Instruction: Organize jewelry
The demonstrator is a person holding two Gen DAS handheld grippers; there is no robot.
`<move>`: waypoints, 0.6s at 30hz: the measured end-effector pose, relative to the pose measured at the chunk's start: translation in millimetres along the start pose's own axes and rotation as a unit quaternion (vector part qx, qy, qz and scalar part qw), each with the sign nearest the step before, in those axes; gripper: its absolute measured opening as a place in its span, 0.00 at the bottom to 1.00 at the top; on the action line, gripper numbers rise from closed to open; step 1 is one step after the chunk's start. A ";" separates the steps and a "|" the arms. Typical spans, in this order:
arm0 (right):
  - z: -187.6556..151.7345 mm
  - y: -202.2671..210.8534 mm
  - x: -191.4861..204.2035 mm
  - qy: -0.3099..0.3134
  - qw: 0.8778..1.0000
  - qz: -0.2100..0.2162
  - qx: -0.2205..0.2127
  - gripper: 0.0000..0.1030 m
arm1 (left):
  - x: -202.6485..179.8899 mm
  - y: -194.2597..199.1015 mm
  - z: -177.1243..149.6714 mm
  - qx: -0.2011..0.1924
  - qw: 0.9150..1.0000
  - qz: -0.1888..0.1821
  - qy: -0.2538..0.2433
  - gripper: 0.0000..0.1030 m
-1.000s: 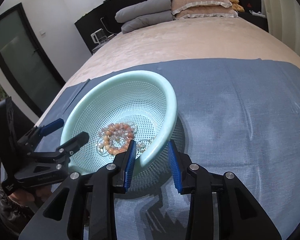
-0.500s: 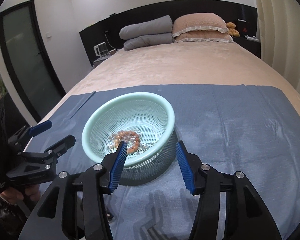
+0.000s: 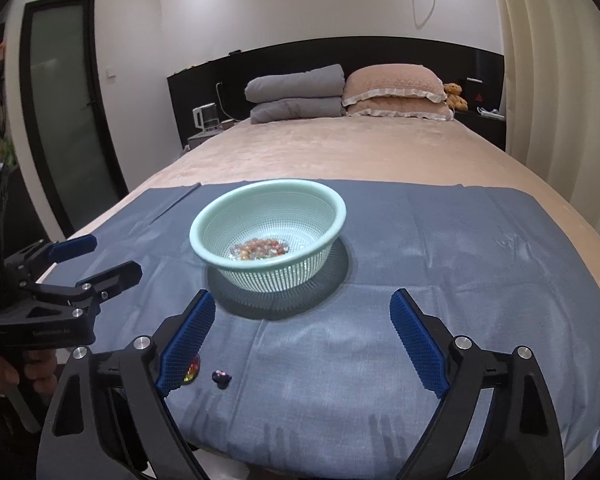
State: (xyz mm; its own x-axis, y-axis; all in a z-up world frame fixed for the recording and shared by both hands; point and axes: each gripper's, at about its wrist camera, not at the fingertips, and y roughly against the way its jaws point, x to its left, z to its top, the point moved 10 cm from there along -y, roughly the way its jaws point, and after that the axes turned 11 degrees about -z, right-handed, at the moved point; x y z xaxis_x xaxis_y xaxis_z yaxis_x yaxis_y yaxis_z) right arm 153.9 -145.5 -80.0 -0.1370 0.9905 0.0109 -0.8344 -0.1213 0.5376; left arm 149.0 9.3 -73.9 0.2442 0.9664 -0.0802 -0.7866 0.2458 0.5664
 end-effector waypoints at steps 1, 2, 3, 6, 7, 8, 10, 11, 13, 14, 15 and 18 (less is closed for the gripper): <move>-5.4 1.0 0.4 -0.001 1.000 -0.003 -0.001 0.82 | -0.5 0.7 -5.2 0.002 1.000 -0.003 0.004 0.94; -10.0 2.2 -0.8 -0.004 1.000 -0.005 -0.003 0.82 | -0.7 1.2 -10.1 0.003 1.000 -0.006 0.008 0.94; -14.0 3.2 -2.4 -0.008 1.000 -0.006 -0.004 0.82 | -0.3 1.4 -14.8 0.004 1.000 -0.008 0.012 0.94; -21.0 6.4 -6.7 -0.022 1.000 -0.011 -0.010 0.82 | 0.8 3.6 -25.9 0.005 1.000 -0.013 0.019 0.94; -20.4 7.7 -8.5 -0.027 0.999 -0.013 -0.013 0.82 | 1.5 3.3 -28.7 0.004 1.000 -0.010 0.017 0.94; -19.9 9.4 -9.6 -0.030 0.999 -0.016 -0.017 0.82 | 1.5 3.0 -31.2 0.005 1.000 -0.007 0.016 0.94; -19.5 11.8 -11.0 -0.031 0.999 -0.023 -0.024 0.82 | 0.1 2.3 -36.5 0.006 1.000 -0.007 0.014 0.94; -20.5 12.0 -11.0 -0.031 0.999 -0.022 -0.023 0.82 | 0.3 1.7 -38.2 0.006 1.000 -0.006 0.015 0.94; -25.5 11.2 -10.1 -0.033 0.999 -0.022 -0.017 0.82 | 0.7 0.2 -42.0 0.009 1.000 -0.007 0.015 0.94; -27.5 9.5 -9.1 -0.035 0.999 -0.019 -0.012 0.82 | 1.3 0.5 -43.8 0.008 1.000 -0.006 0.016 0.94; -29.8 8.2 -8.8 -0.038 0.999 -0.016 -0.008 0.82 | 1.4 1.0 -46.1 0.008 1.000 -0.006 0.016 0.94; -34.8 7.3 -9.0 -0.046 0.999 -0.006 -0.002 0.82 | 3.8 2.0 -50.4 0.008 1.000 -0.005 0.017 0.94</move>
State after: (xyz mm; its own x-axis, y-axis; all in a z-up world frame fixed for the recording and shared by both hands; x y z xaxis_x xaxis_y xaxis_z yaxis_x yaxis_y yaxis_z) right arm 130.4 -157.5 -105.5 -0.0778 0.9935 0.0828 -0.8380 -0.1102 0.5344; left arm 119.8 17.3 -114.4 0.2322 0.9660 -0.1139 -0.7752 0.2545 0.5783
